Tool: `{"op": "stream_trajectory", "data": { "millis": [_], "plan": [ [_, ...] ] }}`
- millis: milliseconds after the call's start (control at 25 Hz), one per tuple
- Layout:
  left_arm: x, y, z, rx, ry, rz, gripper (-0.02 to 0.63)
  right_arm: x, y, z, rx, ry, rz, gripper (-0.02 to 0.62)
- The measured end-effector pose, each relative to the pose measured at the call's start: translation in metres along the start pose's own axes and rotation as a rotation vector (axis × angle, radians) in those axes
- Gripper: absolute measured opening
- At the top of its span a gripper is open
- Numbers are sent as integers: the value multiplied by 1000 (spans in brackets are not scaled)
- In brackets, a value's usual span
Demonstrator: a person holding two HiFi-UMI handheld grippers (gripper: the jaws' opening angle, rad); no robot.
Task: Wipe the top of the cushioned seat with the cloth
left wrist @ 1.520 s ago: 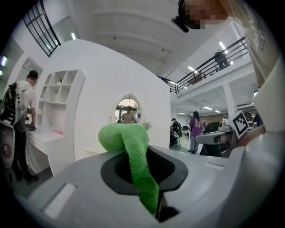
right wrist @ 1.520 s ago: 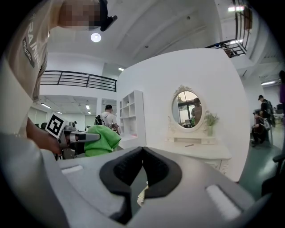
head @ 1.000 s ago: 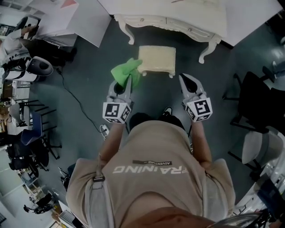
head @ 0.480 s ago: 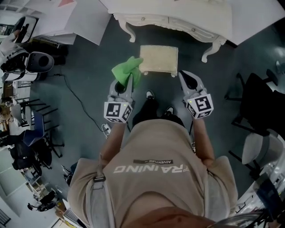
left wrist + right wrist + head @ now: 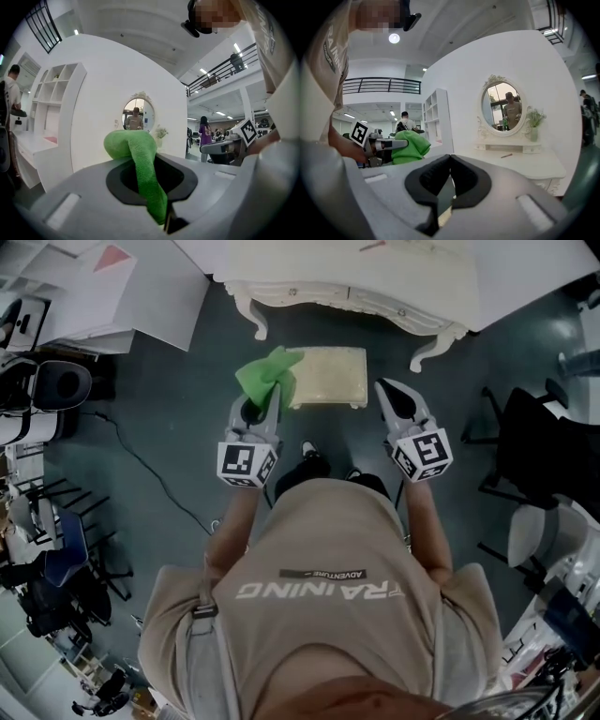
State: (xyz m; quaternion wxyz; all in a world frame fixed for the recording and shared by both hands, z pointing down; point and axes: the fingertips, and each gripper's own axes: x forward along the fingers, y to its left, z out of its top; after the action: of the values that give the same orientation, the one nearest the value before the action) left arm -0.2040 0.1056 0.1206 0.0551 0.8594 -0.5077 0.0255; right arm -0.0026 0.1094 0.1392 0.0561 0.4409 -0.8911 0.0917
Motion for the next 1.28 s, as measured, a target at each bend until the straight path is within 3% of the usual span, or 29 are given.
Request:
{"op": "stream_trajectory", "data": {
  "millis": [280,600,920,1160,1280],
  "plan": [
    [26,57,-12,-4,5,-64,48,43,4,2,-7,39,-71,2],
    [58,69,-35,-49,38,-86,48,59,-22,-10,8,91,-124,2],
    [102,42,-38,-32,78,-46,48,66,-75,-23,22,89,-66,2],
    [156,39,-37,-36,106,47,48,92,-130,-28,-32,86,28,2],
    [179,40,-49,-38,127,103,48,104,-154,-46,-8,93,67,2]
  ]
}}
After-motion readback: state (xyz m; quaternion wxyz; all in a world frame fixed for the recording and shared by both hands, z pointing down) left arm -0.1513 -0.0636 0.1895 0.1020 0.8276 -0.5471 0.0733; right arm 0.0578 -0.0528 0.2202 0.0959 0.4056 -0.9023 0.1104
